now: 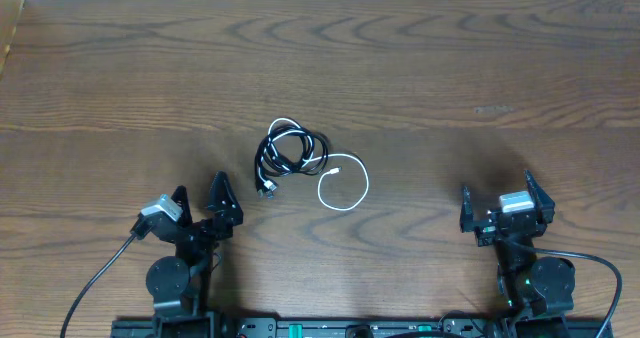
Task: Untangle cables
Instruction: 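Move the left gripper forward over the black and white cable bundle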
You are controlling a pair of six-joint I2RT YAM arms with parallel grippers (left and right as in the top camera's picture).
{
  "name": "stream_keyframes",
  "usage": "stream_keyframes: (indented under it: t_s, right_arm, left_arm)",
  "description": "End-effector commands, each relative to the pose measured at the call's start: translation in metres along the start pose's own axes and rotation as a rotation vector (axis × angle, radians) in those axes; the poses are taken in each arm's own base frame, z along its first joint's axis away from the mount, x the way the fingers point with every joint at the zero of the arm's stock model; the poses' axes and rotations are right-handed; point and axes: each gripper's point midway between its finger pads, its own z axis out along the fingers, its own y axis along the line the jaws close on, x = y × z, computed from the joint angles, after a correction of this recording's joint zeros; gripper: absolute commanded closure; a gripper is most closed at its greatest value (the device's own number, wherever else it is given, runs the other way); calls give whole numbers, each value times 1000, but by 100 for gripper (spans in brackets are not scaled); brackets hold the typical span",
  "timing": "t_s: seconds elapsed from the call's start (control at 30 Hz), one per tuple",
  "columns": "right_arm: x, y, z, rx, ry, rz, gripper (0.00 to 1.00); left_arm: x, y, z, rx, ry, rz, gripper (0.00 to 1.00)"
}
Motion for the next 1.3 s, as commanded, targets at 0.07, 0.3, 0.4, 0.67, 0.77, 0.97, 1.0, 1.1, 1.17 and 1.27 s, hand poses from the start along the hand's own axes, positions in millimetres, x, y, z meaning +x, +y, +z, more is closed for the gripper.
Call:
stream_keyframes:
  t_s: [0.07,0.3,0.4,0.67,0.77,0.97,1.0,1.1,1.17,1.27]
  right_arm:
    - [0,2,0,-6,-1,-6,1]
    - [0,2,0,-6,-1,-6,1]
    - [0,2,0,-6,-1,-6,1]
    - [0,2,0,-6,-1,-6,1]
    - [0,2,0,-6,-1,-6,1]
    - [0,1,0,-6,-1,-6,1]
    - [0,2,0,-6,-1,-6,1]
    - [0,2,0,-6,-1,-6,1]
    - [0,2,0,-6,-1,-6,1]
    - [0,2,0,-6,-1,-6,1]
  left_arm:
    - [-40,-35,-18,61,-23,12,2]
    - [-90,-69,-33,34,21,6,2]
    - [-109,-81,-32,-10,99,21,2]
    - [-120,-94,-15,-148,459,91,2]
    - [-114,-89,-6,-213,580,67,2]
    - [-84,-77,10,-266,765,17,2]
    - [-80,-74,12,-276,785,12,2]
    - [-71,-68,16,-302,832,2,2]
    - [-68,-65,19,-311,847,-2,2]
    - [-63,-62,23,-323,869,-7,2]
